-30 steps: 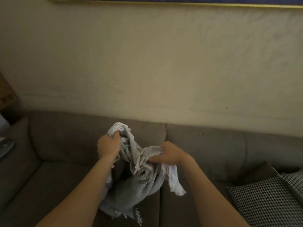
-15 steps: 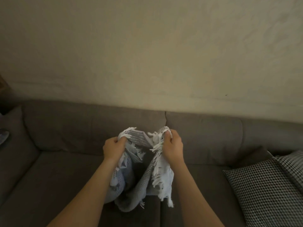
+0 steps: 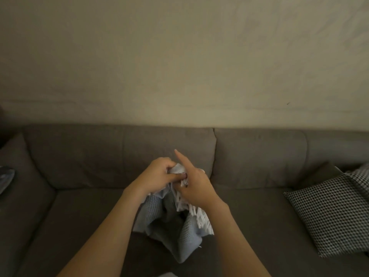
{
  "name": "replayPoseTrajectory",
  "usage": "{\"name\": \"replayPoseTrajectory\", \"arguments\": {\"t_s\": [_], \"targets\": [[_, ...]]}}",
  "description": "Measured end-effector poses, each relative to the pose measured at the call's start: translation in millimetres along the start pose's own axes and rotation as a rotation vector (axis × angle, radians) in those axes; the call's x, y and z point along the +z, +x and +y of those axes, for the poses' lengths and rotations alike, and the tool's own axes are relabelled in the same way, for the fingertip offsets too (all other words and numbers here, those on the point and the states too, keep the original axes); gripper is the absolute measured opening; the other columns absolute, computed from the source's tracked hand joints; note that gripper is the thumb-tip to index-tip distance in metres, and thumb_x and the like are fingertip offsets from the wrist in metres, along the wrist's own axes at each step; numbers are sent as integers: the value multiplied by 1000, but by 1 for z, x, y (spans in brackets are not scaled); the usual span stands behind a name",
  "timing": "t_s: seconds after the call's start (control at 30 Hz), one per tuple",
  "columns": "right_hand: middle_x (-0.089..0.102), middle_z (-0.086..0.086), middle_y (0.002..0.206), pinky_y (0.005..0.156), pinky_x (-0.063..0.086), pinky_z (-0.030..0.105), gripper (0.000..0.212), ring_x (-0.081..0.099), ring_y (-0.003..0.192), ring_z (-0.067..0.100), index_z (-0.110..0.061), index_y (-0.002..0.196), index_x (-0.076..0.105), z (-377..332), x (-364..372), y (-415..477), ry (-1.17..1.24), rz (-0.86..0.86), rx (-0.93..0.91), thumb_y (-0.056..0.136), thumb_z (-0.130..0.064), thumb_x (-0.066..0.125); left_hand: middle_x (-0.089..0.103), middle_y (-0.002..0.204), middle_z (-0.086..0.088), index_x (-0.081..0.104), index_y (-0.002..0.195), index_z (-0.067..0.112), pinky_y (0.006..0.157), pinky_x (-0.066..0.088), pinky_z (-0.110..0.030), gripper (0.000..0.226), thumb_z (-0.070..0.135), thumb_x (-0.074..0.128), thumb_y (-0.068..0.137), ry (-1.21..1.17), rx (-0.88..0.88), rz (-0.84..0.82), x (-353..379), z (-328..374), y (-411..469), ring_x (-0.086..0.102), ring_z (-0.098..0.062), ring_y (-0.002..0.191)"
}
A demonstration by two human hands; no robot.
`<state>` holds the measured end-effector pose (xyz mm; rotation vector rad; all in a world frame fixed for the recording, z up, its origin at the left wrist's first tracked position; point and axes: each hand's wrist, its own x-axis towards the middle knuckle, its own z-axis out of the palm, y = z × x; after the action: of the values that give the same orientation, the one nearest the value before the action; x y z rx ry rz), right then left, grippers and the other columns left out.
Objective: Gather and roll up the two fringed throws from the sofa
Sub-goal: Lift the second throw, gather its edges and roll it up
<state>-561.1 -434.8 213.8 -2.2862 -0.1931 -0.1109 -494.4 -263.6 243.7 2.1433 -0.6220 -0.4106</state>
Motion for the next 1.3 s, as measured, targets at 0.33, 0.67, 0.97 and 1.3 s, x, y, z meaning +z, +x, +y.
{"name": "replayPoseTrajectory", "arguments": {"t_s": [0.33,0.67,0.97,1.3], "targets": [[63,-3,82,67,52,39,13,64,77,22,-12,99,62,-15,-12,16,44,842,508,103,-23,58,57,118,12,71,120,35,90,55,-34,77,51,103,52,246,-229,25,-37,-71,-24,58,-12,109],[49,4,152,86,43,28,65,59,123,26,-23,154,45,-19,-7,26,18,645,556,94,-3,60,43,55,1,42,55,22,57,34,-32,47,29,71,91,260,-427,95,-28,-101,-22,47,-19,53],[69,-18,124,92,50,11,54,63,111,-9,-30,137,64,11,8,20,106,-201,54,88,-11,72,80,91,10,85,101,31,77,56,-28,14,39,84,90,-63,-122,-100,-21,-30,-7,74,-2,89],[62,1,73,56,46,34,31,57,61,18,-16,82,57,33,-14,22,120,299,385,109,-30,50,70,88,11,78,88,29,71,55,-35,40,52,98,62,200,-180,41,-9,-25,-5,67,-6,81]]}}
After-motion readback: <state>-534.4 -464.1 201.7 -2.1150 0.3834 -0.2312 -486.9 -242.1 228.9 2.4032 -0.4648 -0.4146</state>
